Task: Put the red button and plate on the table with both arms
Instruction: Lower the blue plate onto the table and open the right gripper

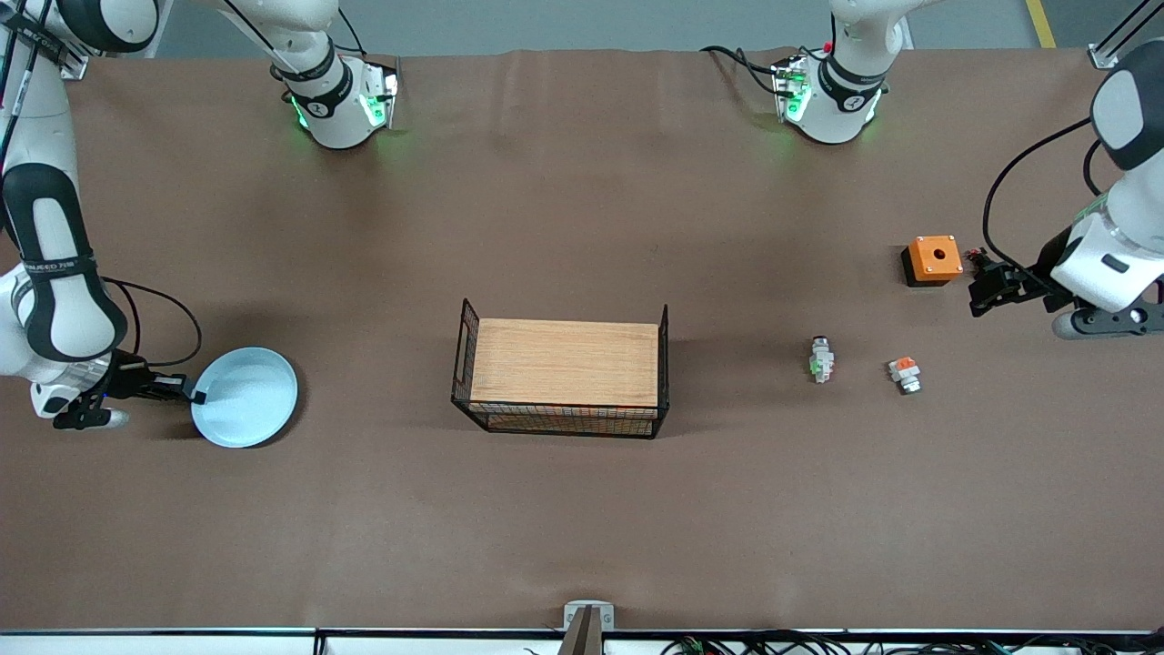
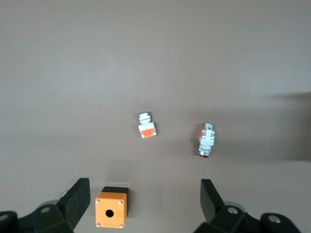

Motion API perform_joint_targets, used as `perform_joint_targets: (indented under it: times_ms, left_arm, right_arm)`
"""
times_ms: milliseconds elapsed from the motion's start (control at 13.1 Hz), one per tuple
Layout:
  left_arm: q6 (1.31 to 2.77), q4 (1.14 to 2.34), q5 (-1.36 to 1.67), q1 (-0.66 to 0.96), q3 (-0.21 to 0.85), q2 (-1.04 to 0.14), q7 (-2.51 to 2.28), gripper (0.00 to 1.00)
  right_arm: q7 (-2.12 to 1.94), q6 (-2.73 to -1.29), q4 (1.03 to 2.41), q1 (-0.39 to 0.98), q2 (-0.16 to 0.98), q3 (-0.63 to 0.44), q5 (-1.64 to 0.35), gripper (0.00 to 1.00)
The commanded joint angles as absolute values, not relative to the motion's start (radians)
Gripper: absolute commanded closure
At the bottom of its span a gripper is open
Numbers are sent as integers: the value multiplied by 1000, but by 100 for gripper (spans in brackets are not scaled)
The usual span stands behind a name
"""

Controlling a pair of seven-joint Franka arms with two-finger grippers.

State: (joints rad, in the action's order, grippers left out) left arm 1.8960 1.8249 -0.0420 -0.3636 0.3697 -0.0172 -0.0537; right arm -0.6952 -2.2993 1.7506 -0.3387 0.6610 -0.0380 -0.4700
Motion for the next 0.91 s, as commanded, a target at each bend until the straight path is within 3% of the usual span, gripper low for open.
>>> perform_joint_targets:
  times_ms: [0, 305, 533, 838]
  left_arm:
    - [1865, 1822, -11, -368, 371, 38, -52, 0]
    - [1813, 1796, -9, -335, 335, 52, -49, 0]
    - [1806, 1796, -11, -206, 191, 55, -46, 0]
    - [1805, 1796, -9, 0, -20, 69, -48, 0]
  right_arm:
    - [-716, -2290, 1710, -345, 673, -21, -488, 1]
    - [-698, -2281, 1715, -302, 629, -23, -480, 0]
    - [-622, -2240, 1729, -267, 548, -28, -441, 0]
    - [-260, -2019, 1726, -209, 367, -26, -188, 0]
